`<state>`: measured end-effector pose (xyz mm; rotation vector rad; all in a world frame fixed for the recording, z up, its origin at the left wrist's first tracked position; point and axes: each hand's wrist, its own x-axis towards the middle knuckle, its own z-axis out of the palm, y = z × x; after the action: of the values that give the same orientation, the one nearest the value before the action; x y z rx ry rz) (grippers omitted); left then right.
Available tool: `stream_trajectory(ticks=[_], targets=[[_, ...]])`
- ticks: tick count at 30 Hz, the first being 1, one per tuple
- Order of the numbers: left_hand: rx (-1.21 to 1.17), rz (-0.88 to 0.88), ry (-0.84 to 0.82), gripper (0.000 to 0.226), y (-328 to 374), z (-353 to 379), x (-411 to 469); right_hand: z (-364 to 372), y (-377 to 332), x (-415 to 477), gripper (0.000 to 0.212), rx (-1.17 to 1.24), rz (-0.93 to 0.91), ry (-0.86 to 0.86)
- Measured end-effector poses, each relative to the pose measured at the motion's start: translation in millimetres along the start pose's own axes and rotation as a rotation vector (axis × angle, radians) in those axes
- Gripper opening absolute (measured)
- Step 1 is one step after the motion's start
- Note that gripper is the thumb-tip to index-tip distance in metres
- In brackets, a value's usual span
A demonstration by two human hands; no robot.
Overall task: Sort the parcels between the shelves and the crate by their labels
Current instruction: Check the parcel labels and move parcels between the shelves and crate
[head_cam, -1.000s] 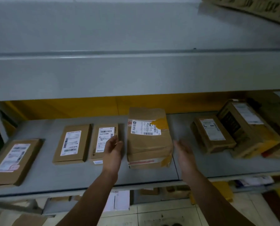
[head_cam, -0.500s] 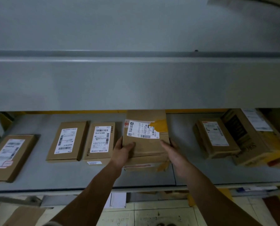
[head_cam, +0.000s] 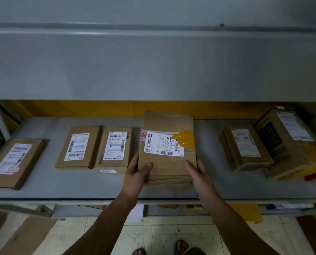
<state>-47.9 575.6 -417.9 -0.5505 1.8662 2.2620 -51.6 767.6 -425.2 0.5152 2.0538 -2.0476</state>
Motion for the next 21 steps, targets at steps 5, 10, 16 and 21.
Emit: stream_trajectory(ticks=[5, 10, 16, 21], targets=[[-0.032, 0.084, 0.022, 0.057, -2.0, -4.9, -19.2, -1.3, 3.0, -19.1, 0.037, 0.037, -0.103, 0.007], [-0.107, 0.158, 0.066, 0.059, -3.0, -0.5, -40.3, -2.7, 6.4, -32.5, 0.046, 0.045, -0.193, 0.017], [-0.104, 0.23, 0.068, 0.063, -9.9, -2.0, -53.3, -2.1, 8.1, -47.0, 0.047, 0.078, -0.271, 0.052], [-0.118, 0.255, 0.088, 0.074, -11.7, -1.6, -57.9, -1.5, 9.2, -52.6, 0.05, 0.086, -0.319, 0.051]])
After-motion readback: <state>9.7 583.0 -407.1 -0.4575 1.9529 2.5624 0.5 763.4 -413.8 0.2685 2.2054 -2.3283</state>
